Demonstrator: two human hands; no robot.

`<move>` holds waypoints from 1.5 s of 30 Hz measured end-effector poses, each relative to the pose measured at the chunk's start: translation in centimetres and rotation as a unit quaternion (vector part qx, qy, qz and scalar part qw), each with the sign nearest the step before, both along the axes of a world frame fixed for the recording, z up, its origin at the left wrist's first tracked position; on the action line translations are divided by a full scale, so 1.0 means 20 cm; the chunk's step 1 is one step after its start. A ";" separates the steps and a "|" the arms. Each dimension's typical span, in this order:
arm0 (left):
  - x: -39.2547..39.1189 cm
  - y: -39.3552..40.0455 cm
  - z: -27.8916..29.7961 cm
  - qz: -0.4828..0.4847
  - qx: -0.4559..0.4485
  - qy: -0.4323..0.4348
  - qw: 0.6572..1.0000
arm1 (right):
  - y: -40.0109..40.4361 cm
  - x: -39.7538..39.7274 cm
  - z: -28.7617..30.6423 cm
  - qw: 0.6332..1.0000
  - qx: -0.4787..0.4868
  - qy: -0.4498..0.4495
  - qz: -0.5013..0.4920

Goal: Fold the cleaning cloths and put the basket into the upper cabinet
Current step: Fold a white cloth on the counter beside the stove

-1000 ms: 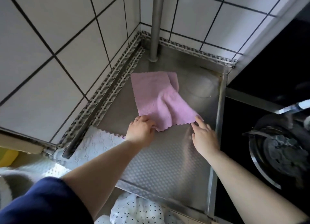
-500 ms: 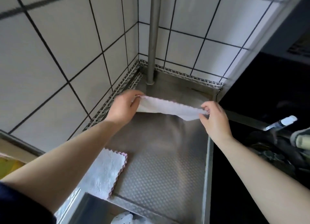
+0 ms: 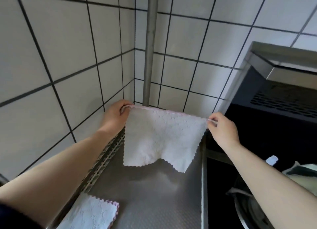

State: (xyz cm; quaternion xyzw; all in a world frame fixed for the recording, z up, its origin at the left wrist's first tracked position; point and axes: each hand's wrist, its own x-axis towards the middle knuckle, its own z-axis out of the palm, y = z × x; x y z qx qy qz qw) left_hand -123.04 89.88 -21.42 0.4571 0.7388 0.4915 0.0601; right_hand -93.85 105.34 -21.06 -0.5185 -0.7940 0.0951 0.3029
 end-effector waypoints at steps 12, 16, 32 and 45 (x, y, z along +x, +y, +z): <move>0.21 -0.39 -0.32 -0.007 -0.042 0.018 0.999 | -0.43 0.22 -0.38 0.945 -0.194 0.259 0.044; 0.30 -0.62 -0.61 -0.064 -0.154 0.024 0.986 | -0.71 0.41 -0.68 0.951 -0.261 0.158 0.049; 0.47 -0.84 -0.92 -0.064 -0.295 -0.023 0.953 | -0.95 0.62 -0.97 0.954 -0.300 -0.006 -0.002; 0.37 -0.43 -1.01 -0.015 -0.314 -0.048 0.948 | -0.60 0.42 -1.04 0.952 -0.284 -0.097 -0.062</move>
